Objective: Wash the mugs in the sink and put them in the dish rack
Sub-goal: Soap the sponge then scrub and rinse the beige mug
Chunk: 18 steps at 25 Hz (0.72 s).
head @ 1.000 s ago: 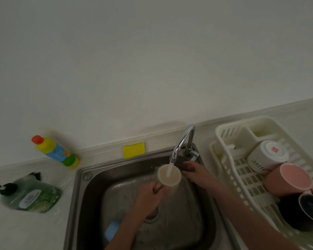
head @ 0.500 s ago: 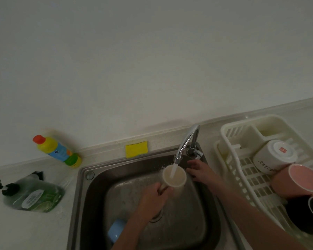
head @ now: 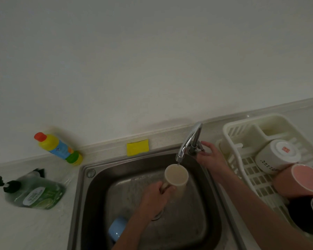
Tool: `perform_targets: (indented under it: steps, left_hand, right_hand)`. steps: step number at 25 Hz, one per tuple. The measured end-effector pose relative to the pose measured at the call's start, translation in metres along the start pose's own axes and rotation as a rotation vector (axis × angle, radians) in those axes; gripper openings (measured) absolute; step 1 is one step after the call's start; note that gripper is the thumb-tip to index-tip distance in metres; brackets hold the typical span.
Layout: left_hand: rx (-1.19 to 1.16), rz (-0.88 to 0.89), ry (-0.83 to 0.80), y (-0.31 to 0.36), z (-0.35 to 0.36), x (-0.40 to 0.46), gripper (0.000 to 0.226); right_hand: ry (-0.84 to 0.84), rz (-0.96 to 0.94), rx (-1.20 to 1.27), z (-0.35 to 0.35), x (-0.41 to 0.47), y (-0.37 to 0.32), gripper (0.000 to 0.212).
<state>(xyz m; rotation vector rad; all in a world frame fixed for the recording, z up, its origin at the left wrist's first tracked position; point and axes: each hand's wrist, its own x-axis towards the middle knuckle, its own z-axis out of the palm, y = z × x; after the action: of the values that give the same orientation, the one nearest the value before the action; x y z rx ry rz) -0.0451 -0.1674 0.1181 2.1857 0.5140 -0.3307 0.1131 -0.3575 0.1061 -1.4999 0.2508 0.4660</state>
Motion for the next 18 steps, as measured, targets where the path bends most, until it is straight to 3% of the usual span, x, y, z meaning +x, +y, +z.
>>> perform_targets:
  steps: [3,6,9,11,14,18]
  left_hand:
    - [-0.033,-0.027,0.023,0.001,0.0,0.002,0.038]
    - [-0.068,-0.034,0.035,0.005,-0.004,0.0,0.038]
    - [-0.201,-0.05,0.028,0.009,-0.005,-0.004,0.035]
    - [-0.225,-0.057,0.029,0.01,-0.004,-0.005,0.034]
    - [-0.126,-0.022,0.07,0.01,-0.002,-0.008,0.038]
    - [-0.098,0.015,0.09,0.014,-0.004,-0.013,0.037]
  right_hand:
    - [-0.046,0.024,0.023,-0.005,0.005,-0.009,0.077]
    - [-0.113,-0.048,-0.162,0.0,-0.008,-0.007,0.078]
    - [-0.433,-0.049,-0.394,-0.002,-0.028,0.005,0.074]
    - [-0.652,-0.057,-0.493,0.001,-0.045,0.014,0.085]
    - [-0.601,-0.154,-0.513,0.015,-0.065,0.027,0.1]
    - [-0.399,-0.247,-0.442,0.022,-0.074,0.038,0.091]
